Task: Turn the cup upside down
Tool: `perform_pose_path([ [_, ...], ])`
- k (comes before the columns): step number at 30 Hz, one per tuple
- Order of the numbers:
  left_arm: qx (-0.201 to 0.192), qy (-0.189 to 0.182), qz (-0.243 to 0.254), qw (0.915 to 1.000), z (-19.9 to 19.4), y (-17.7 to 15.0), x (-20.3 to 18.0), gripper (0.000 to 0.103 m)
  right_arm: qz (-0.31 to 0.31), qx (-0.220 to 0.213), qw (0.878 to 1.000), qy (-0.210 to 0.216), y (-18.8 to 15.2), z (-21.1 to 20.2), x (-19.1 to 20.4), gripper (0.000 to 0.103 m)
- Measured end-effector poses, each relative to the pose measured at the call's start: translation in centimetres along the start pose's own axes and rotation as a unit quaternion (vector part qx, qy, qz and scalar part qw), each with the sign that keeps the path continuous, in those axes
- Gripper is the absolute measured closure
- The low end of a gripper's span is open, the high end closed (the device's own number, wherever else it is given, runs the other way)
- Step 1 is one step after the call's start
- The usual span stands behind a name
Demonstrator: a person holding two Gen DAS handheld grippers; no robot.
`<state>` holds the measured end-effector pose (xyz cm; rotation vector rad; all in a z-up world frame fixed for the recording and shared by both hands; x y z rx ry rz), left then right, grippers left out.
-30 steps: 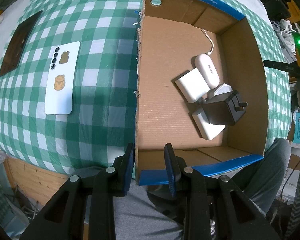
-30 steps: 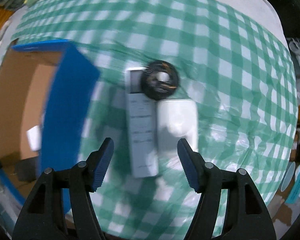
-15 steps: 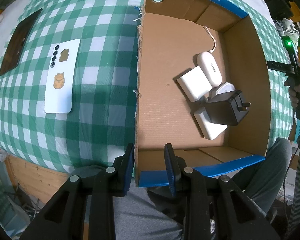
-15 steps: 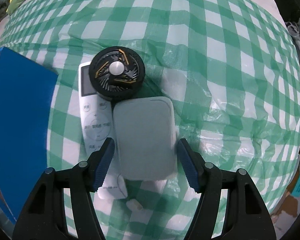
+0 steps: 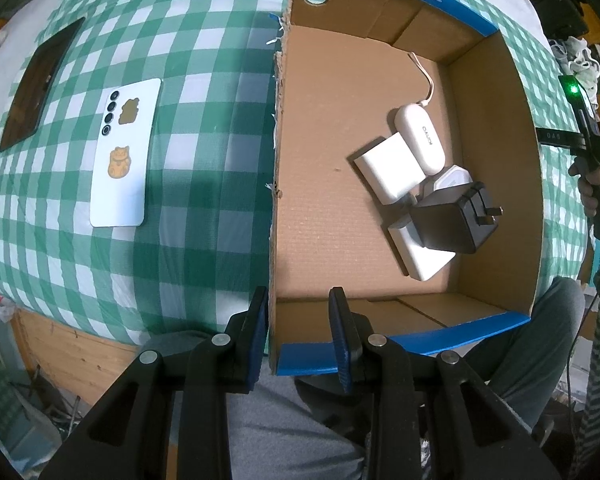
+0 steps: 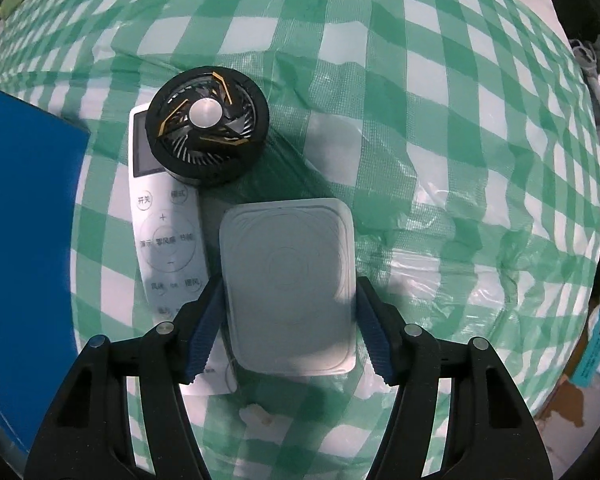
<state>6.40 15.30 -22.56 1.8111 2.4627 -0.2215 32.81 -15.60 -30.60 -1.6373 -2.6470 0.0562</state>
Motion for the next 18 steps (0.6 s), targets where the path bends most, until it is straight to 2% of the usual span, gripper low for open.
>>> perform_pose_path([
  [6, 0.002, 0.002, 0.000, 1.0000, 0.1, 0.1, -0.1, 0.074, 0.001, 0.006, 1.000, -0.017, -0.2, 2.0, 0.3, 0.039],
  [11, 0.002, 0.003, 0.000, 1.0000, 0.1, 0.3, -0.3, 0.074, 0.014, 0.001, 1.000, -0.013, -0.9, 2.2, 0.5, 0.040],
  [18, 0.001, 0.003, 0.001, 1.0000, 0.1, 0.3, -0.4, 0.074, 0.021, 0.003, 1.000, 0.000, -4.0, 0.8, 1.3, 0.040],
])
Point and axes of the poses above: each gripper's, at about its wrist camera, not at the fingertips, and z roughly the way its jaws point, x to its left, y to its top, the point moved 6 cm from there along z, roughly the way its jaws point, and after that the axes turned 1 degree about x, right-handed, at the moved point
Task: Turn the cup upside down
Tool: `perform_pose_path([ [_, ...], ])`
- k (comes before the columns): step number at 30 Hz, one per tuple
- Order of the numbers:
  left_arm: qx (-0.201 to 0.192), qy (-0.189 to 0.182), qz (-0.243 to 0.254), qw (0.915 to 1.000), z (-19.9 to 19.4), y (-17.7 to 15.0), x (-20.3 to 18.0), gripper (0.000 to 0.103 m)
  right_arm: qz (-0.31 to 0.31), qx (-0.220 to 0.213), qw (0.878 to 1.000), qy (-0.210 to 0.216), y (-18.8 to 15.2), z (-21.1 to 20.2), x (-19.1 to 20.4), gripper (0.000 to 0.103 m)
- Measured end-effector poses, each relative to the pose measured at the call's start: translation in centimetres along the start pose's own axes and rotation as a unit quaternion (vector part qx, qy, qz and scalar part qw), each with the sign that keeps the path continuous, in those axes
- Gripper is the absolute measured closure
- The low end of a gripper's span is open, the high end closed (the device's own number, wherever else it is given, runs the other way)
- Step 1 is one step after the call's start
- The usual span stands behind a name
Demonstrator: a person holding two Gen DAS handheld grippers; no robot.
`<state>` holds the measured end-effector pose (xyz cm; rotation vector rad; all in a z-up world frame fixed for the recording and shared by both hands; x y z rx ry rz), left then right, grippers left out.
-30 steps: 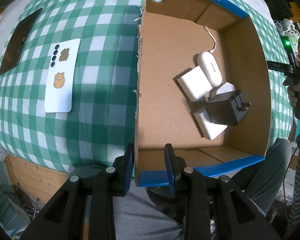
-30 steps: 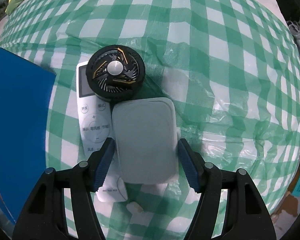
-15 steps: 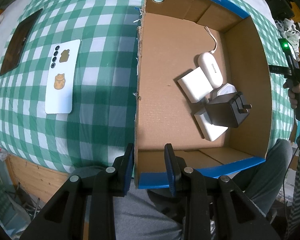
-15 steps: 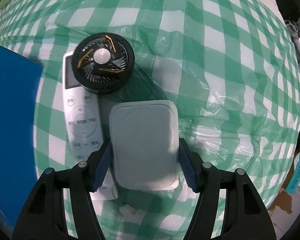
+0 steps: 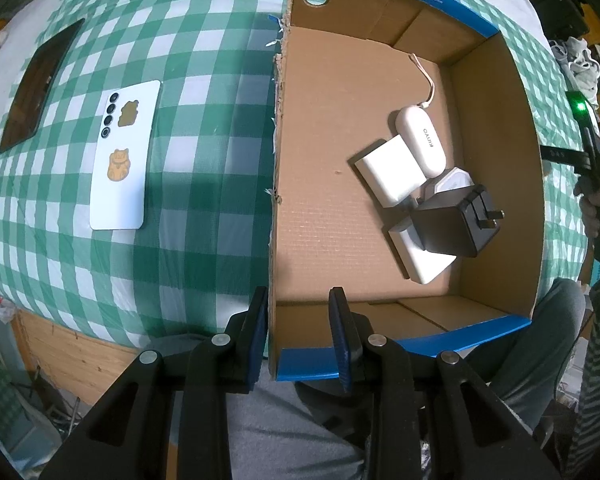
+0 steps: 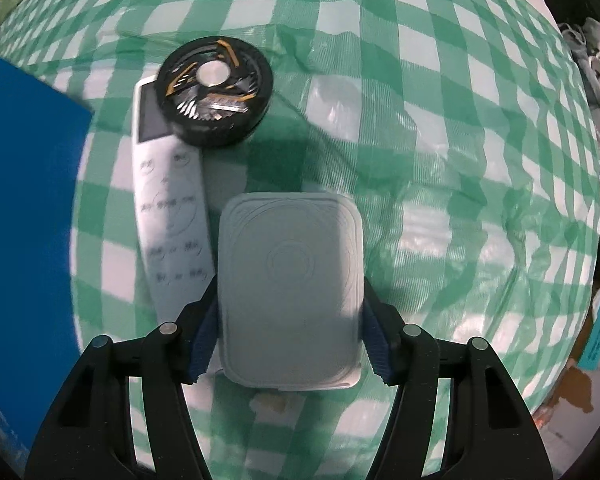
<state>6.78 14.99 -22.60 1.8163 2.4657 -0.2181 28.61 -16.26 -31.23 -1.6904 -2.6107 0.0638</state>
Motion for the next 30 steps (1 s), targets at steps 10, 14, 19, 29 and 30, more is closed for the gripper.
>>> perform_pose_path([
  [10, -0.001, 0.002, 0.001, 1.0000, 0.0, 0.3, -0.2, 0.074, -0.005, -0.022, 0.999, 0.031, -3.3, -5.2, 1.0, 0.040],
  [14, 0.000, 0.003, 0.001, 1.0000, 0.0, 0.4, -0.2, 0.074, -0.022, -0.039, 0.998, 0.040, -4.3, -8.4, 2.3, 0.040],
  [19, -0.001, 0.007, 0.002, 1.0000, 0.1, 0.7, -0.3, 0.074, -0.050, -0.060, 0.995, 0.056, -4.8, -12.4, 4.6, 0.040],
  [29, -0.001, 0.008, 0.001, 1.0000, 0.3, 1.0, -0.3, 0.074, -0.115, -0.079, 0.986, 0.096, -4.1, -17.2, 12.3, 0.040],
  [30, -0.001, 0.007, 0.000, 1.0000, 0.2, 1.0, -0.3, 0.074, -0.123, -0.079, 0.985, 0.097, -4.2, -17.2, 13.0, 0.040],
])
Point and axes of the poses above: each gripper's, at about its wrist camera, not at the fingertips, and z roughly the way its jaws point, x to its left, y to its top, the point moved 6 cm from there along z, roughly the way its jaws point, and after that the axes turned 1 degree about x, right-handed, at the moved point
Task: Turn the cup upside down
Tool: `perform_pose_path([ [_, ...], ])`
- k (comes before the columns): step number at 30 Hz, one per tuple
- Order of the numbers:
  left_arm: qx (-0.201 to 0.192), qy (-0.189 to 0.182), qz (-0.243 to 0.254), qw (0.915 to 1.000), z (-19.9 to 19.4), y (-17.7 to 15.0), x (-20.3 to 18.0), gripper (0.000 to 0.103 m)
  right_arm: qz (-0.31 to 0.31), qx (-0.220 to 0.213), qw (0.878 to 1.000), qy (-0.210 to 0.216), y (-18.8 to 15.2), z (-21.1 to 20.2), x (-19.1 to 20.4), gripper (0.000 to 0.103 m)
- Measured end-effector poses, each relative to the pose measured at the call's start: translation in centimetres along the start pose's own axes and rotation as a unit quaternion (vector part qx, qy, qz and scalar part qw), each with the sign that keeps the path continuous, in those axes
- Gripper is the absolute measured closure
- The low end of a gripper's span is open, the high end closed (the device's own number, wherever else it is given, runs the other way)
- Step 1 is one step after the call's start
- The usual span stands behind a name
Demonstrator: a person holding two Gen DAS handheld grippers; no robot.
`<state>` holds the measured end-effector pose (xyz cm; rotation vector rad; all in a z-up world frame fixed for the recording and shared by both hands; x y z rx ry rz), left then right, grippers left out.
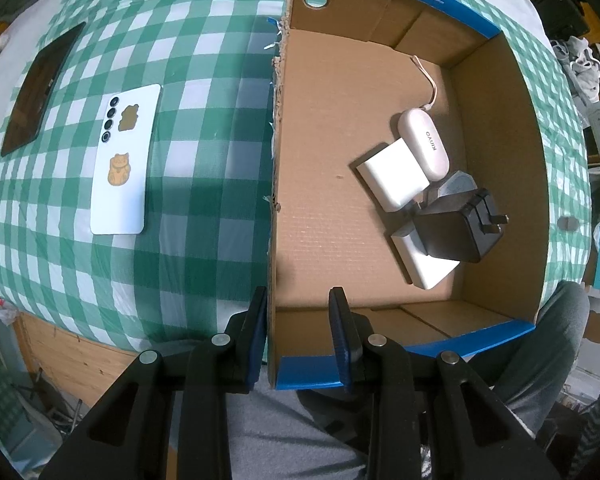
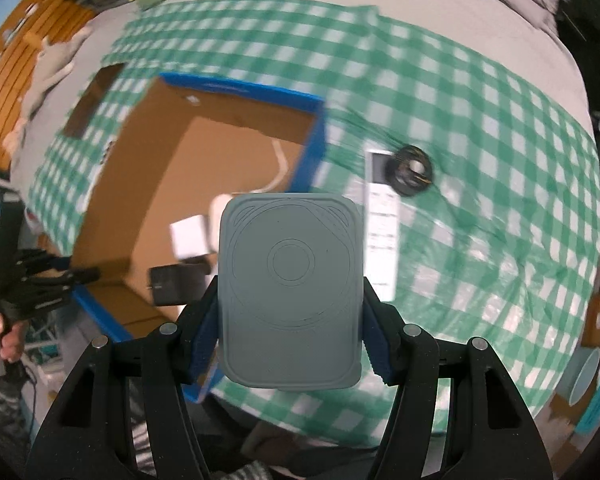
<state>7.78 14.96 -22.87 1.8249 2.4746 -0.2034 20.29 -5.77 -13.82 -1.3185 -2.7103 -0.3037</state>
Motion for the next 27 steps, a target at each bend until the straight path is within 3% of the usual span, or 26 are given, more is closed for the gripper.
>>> perform_pose_path([
  [14, -0.002, -0.003, -0.001, 1.0000, 0.0, -0.1, 0.2, 0.074, -0.069, 0.034, 0.996, -0.034, 1.6, 4.6, 7.4, 0.040],
  [27, -0.003, -0.003, 0.001, 1.0000, 0.0, -0.1, 0.1, 0.073, -0.073, 0.074, 0.994, -0.042, 0.2, 8.6, 8.8, 0.040],
])
Point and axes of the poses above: each gripper's, at about its wrist camera, not at the fingertips, and z roughly the way its jaws point, x to its left, y to its top, the point moved 6 cm from there along z, roughly the way its jaws point, and after that the axes turned 1 degree about x, right-handed, at the moved point
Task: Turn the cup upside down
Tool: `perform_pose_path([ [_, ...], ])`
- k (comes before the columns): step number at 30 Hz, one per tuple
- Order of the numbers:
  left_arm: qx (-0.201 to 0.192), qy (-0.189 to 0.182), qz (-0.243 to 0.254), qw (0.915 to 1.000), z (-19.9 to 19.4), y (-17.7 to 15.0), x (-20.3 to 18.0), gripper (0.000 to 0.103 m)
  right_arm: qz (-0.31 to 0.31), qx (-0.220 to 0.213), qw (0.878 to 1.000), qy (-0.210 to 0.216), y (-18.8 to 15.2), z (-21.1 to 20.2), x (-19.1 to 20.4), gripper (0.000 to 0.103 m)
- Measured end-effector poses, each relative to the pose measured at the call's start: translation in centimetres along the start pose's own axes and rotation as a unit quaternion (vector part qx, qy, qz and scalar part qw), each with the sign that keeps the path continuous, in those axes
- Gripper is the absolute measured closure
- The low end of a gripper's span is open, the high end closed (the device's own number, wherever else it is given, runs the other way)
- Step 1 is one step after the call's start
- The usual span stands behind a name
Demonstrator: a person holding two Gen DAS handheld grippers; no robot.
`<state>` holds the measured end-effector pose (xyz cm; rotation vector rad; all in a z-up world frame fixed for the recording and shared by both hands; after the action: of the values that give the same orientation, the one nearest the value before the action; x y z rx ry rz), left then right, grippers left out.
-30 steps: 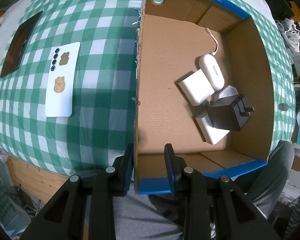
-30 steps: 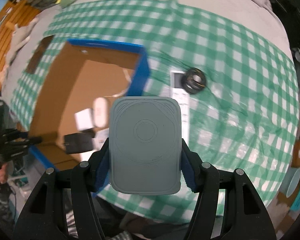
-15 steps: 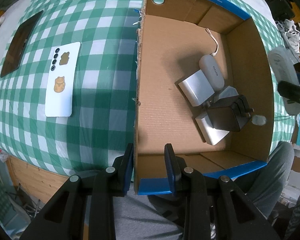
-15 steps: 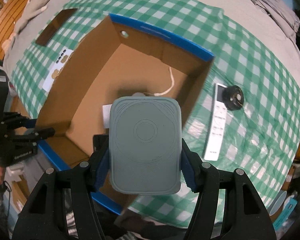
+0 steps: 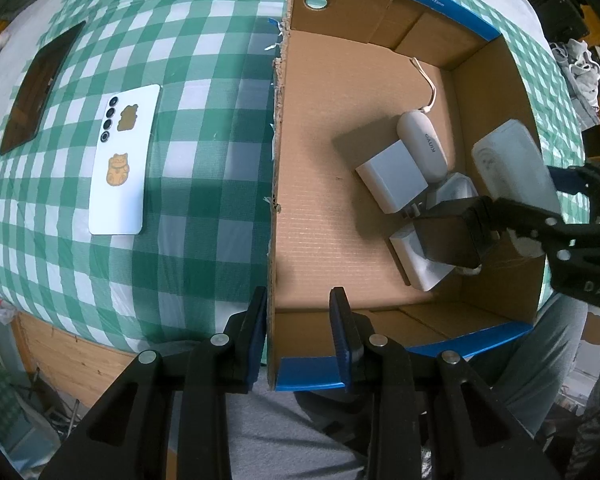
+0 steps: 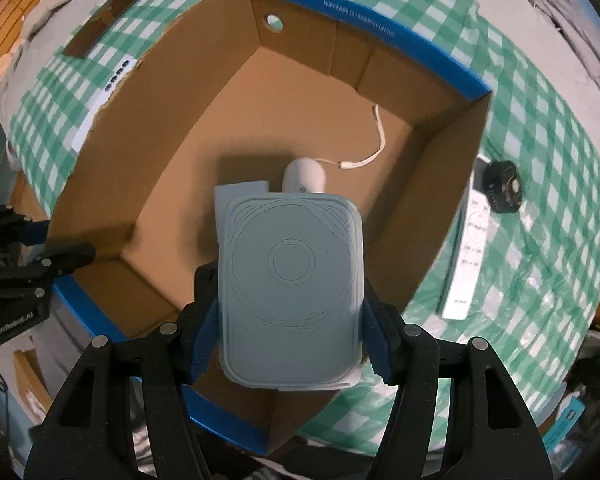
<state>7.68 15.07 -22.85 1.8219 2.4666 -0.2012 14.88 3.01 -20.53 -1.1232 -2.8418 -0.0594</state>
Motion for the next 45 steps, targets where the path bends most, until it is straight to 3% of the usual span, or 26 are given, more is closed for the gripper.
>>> perform_pose_path([
  [6, -0.001, -0.001, -0.001, 1.0000, 0.1, 0.1, 0.0, 0.073, 0.005, 0.009, 0.998, 0.054, 0.0, 1.0, 1.8, 0.040],
  [12, 0.000, -0.001, -0.001, 1.0000, 0.1, 0.1, 0.1, 0.073, -0.001, 0.006, 0.999, 0.053, 0.8, 1.0, 3.1, 0.040],
  [17, -0.002, -0.002, 0.001, 1.0000, 0.0, 0.1, 0.1, 0.071, 0.001, -0.002, 0.996, 0.086, 1.4, 0.9, 4.1, 0.040],
  [26, -0.002, -0.007, 0.001, 1.0000, 0.3, 0.0, -0.1, 0.069, 0.000, 0.007, 1.000, 0.019, 1.7, 2.2, 3.0, 0.040],
  [36, -0.001, -0.008, 0.002, 1.0000, 0.2, 0.0, -0.1, 0.069, 0.012, 0.036, 0.999, 0.020, 0.1, 5.3, 2.2, 0.040],
  [45, -0.001, -0.003, 0.003, 1.0000, 0.2, 0.1, -0.2, 0.069, 0.006, 0.001, 0.999, 0.033, 0.5, 3.0, 2.4, 0.039],
])
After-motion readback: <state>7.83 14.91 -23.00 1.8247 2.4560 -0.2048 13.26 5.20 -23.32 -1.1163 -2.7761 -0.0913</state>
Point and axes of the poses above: each gripper's, at about its wrist camera, not at the fingertips, and z roughly the way its jaws point, x to its left, y to its top, the point moved 6 cm from there along z, roughly the way its jaws point, and after that the axes turned 1 degree about x, right-handed, at the moved point
